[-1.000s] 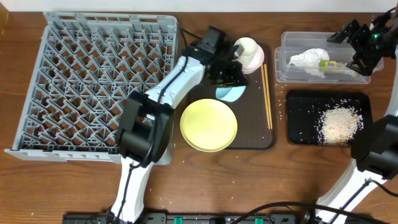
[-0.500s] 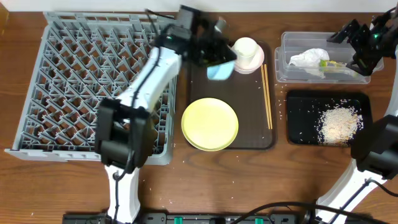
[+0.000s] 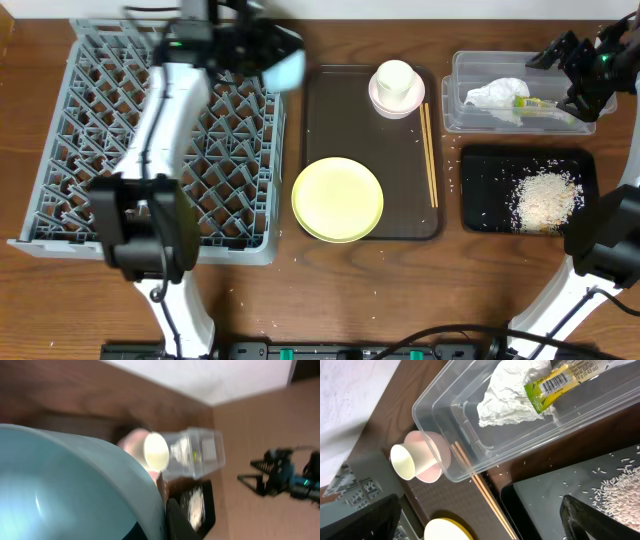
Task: Sort waste into correct bins and load items into the dishwasher
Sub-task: 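Carry the blue bowl with the left gripper over the grey dish rack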
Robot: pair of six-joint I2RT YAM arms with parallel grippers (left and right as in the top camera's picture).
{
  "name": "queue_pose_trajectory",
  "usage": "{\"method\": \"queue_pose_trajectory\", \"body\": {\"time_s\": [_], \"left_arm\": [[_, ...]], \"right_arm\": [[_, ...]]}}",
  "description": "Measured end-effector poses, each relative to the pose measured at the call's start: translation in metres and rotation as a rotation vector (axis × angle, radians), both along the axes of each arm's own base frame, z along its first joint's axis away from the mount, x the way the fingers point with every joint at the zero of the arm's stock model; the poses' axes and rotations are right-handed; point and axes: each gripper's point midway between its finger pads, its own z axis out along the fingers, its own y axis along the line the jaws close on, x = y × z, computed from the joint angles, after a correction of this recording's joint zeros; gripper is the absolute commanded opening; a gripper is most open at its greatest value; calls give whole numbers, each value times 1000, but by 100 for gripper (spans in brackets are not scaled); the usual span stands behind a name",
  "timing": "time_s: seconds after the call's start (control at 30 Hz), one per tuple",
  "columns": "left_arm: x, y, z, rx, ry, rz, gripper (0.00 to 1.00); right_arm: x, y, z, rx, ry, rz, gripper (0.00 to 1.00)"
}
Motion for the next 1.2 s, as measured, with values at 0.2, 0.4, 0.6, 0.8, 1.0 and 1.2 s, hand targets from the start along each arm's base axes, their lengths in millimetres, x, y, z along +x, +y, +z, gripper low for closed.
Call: {"method": "queue_pose_trajectory", "body": {"time_s": [0.2, 0.4, 0.6, 0.8, 1.0, 1.2], "left_arm": [[12, 57, 5, -20, 16, 119, 8], [18, 99, 4, -47, 54, 219, 7], [27, 121, 7, -89, 68, 289, 8], [34, 119, -7, -117, 112, 305, 7], [37, 120, -23, -128, 153, 313, 8], [41, 120, -47, -137, 208, 317, 7]], "right_arm": [[0, 0, 0, 0, 0, 0, 99], [0, 0, 0, 0, 0, 0, 99], [0, 0, 0, 0, 0, 0, 99], [0, 0, 0, 0, 0, 0, 99], [0, 0, 0, 0, 0, 0, 99], [0, 0, 0, 0, 0, 0, 99]]}}
